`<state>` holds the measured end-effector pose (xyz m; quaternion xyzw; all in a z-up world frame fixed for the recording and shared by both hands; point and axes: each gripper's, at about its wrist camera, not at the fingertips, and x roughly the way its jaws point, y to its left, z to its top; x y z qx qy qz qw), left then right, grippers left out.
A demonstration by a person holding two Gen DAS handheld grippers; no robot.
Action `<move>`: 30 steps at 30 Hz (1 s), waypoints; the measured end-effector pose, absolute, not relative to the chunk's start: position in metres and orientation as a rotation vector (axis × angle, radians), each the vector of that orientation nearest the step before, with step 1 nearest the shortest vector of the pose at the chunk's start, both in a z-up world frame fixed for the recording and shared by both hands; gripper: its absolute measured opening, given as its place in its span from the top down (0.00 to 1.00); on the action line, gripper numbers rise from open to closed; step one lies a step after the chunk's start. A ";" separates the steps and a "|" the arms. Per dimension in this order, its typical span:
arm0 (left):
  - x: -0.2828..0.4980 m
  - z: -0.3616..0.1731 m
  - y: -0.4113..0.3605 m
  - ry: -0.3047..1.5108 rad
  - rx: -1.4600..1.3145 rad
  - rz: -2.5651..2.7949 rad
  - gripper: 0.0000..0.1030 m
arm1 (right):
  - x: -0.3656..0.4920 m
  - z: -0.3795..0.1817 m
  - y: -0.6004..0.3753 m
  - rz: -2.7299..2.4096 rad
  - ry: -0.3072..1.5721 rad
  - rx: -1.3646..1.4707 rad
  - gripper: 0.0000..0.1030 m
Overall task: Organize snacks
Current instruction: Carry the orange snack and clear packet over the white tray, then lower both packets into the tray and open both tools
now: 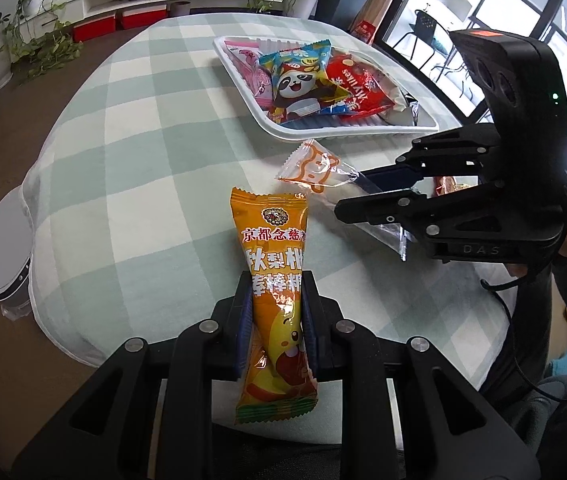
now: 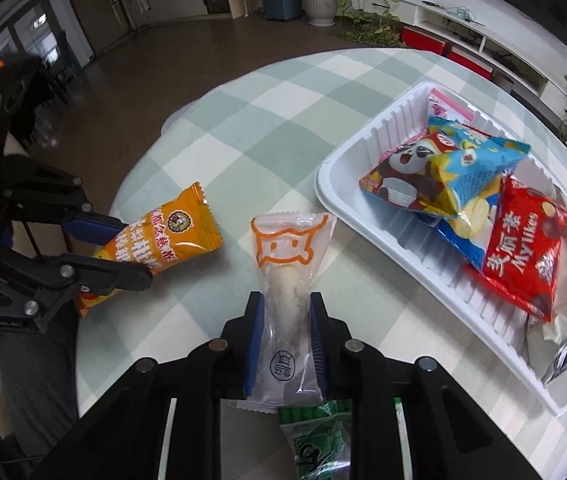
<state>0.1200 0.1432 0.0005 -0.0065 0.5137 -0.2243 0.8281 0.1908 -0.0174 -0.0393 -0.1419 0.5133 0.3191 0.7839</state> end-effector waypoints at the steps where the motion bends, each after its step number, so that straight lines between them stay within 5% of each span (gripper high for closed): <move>1: 0.120 0.002 0.144 1.083 -0.026 -0.475 0.80 | 0.190 -0.035 -0.021 0.687 1.099 -0.275 0.77; 15: 0.154 0.047 0.091 0.982 -0.083 -0.555 0.80 | 0.180 0.021 -0.114 0.643 0.975 0.117 0.78; 30: 0.270 0.086 -0.001 0.929 -0.105 -0.561 0.80 | 0.242 0.066 -0.215 0.385 0.907 0.159 0.78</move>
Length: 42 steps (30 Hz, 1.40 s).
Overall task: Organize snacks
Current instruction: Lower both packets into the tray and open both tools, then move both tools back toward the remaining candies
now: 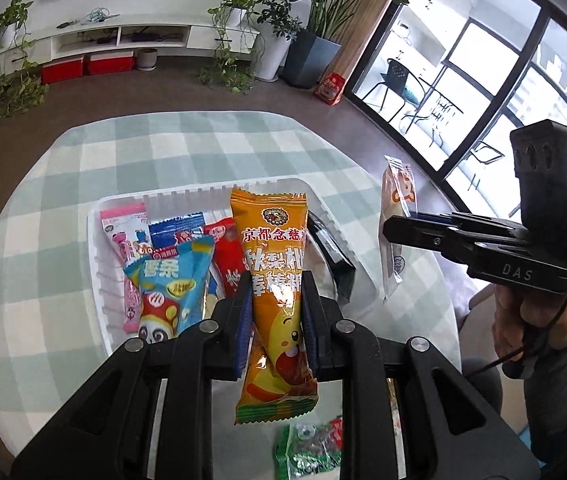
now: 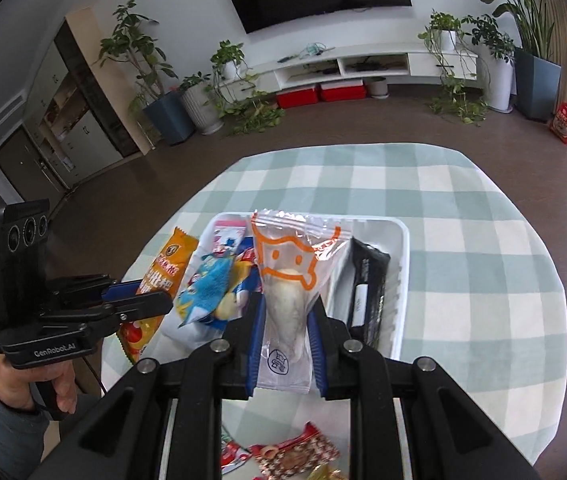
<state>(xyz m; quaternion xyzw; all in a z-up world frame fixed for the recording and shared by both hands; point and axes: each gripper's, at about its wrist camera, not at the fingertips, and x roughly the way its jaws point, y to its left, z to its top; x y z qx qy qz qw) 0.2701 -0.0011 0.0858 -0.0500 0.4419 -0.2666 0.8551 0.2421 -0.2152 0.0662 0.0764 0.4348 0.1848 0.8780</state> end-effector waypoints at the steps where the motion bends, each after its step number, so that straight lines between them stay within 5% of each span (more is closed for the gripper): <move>1: 0.278 0.083 -0.006 0.933 -0.091 -0.542 0.80 | 0.250 0.065 -0.216 0.377 0.912 0.152 0.78; 29: 0.340 0.011 -0.022 1.008 -0.071 -0.439 0.80 | 0.320 -0.006 -0.184 0.347 1.055 0.022 0.78; 34: 0.340 0.011 -0.022 0.998 -0.066 -0.420 0.65 | 0.319 -0.005 -0.185 0.345 1.049 0.032 0.78; 36: 0.338 0.013 -0.021 0.988 -0.064 -0.411 0.40 | 0.318 -0.003 -0.186 0.345 1.043 0.036 0.78; 42: 0.331 0.018 -0.017 0.980 -0.068 -0.400 0.33 | 0.308 0.007 -0.190 0.345 1.012 0.047 0.72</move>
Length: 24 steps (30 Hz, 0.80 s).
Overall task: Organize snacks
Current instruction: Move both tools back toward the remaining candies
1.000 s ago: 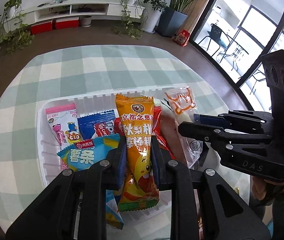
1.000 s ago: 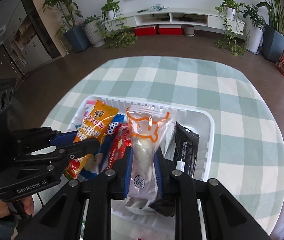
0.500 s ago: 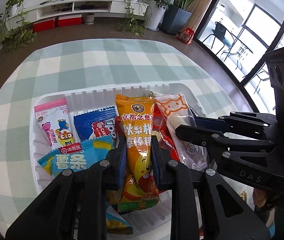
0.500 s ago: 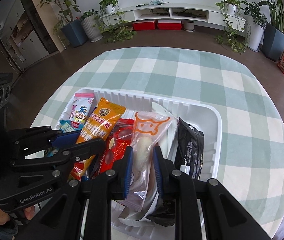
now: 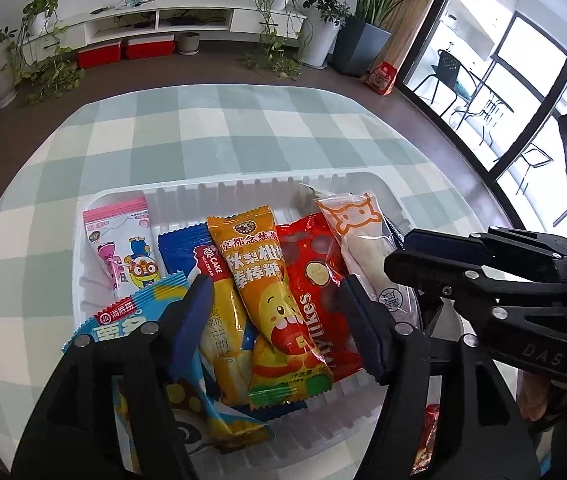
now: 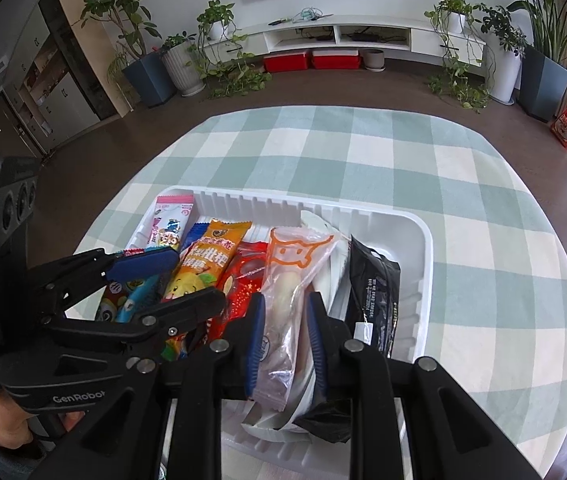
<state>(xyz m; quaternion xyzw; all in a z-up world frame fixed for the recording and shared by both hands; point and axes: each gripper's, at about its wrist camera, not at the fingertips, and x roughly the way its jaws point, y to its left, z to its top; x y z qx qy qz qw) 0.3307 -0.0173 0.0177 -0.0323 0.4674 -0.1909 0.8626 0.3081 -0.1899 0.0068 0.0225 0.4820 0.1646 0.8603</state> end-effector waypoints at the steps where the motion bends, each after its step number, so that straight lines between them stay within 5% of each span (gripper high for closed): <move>1: 0.327 0.020 -0.016 0.974 -0.071 -0.397 0.31 | 0.305 0.010 -0.191 0.343 1.003 0.047 0.66; 8: 0.288 0.061 -0.009 0.886 -0.079 -0.407 0.02 | 0.261 0.046 -0.221 0.349 0.889 0.180 0.16; 14: 0.216 0.073 -0.004 0.847 -0.048 -0.431 0.00 | 0.185 0.065 -0.263 0.346 0.757 0.335 0.02; 24: 0.099 0.013 0.000 0.902 -0.006 -0.382 0.00 | 0.057 0.023 -0.279 0.271 0.665 0.437 0.01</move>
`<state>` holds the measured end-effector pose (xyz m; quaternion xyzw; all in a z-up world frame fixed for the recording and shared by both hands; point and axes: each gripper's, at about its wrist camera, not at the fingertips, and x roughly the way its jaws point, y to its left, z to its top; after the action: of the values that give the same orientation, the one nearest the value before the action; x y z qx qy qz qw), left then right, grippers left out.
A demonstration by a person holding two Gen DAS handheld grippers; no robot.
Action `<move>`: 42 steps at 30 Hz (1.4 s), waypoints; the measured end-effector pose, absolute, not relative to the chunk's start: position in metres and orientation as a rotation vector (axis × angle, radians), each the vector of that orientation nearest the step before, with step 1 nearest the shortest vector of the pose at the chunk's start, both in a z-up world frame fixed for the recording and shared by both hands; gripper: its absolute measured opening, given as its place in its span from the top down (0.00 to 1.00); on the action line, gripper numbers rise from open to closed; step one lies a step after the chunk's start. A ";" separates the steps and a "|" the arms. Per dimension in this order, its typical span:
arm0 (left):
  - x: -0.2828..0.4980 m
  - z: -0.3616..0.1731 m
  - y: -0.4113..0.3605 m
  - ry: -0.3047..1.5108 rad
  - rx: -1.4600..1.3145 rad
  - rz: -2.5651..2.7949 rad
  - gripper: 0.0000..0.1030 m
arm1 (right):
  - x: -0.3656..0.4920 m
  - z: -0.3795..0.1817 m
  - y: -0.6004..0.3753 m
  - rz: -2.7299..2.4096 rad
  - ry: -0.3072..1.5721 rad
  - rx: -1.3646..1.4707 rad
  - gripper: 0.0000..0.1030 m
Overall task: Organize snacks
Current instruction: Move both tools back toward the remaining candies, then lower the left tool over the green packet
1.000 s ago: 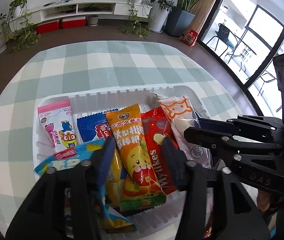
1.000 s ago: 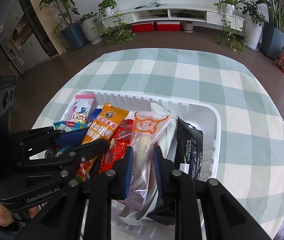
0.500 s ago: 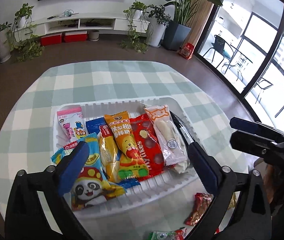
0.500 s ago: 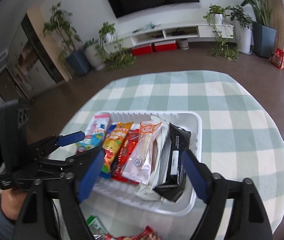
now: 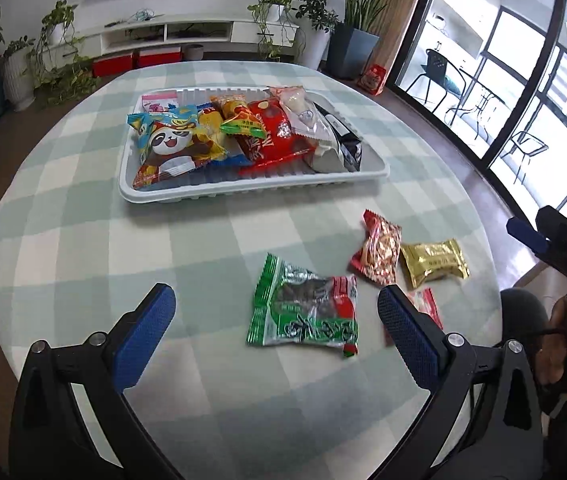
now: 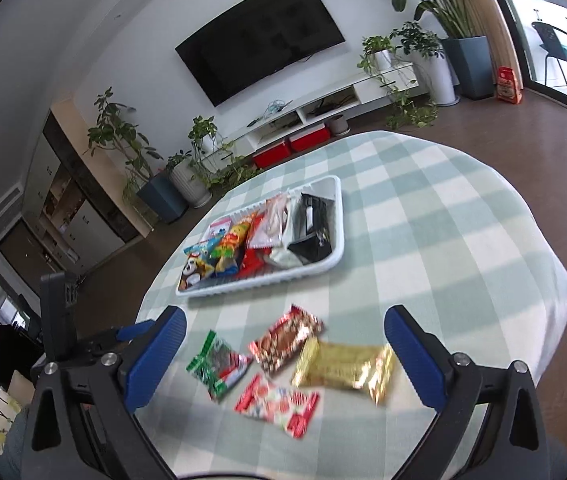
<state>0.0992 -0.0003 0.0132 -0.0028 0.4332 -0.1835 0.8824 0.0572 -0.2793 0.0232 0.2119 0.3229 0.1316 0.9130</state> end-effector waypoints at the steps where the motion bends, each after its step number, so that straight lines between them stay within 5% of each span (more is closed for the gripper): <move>1: 0.092 0.010 -0.005 0.888 0.033 -0.397 0.00 | 0.051 0.019 -0.279 0.264 0.665 0.445 0.01; 29: 0.122 -0.034 -0.076 0.888 0.861 -0.967 0.00 | 0.046 -0.014 -0.265 0.302 0.813 0.452 0.02; 42: 0.179 -0.046 -0.079 1.111 0.797 -1.075 0.06 | 0.049 -0.021 -0.265 0.311 0.870 0.454 0.04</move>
<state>0.1793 -0.0795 -0.0463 0.3502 0.4879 -0.4722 0.6452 0.0492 -0.2651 -0.0208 0.2173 0.4158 0.1488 0.8705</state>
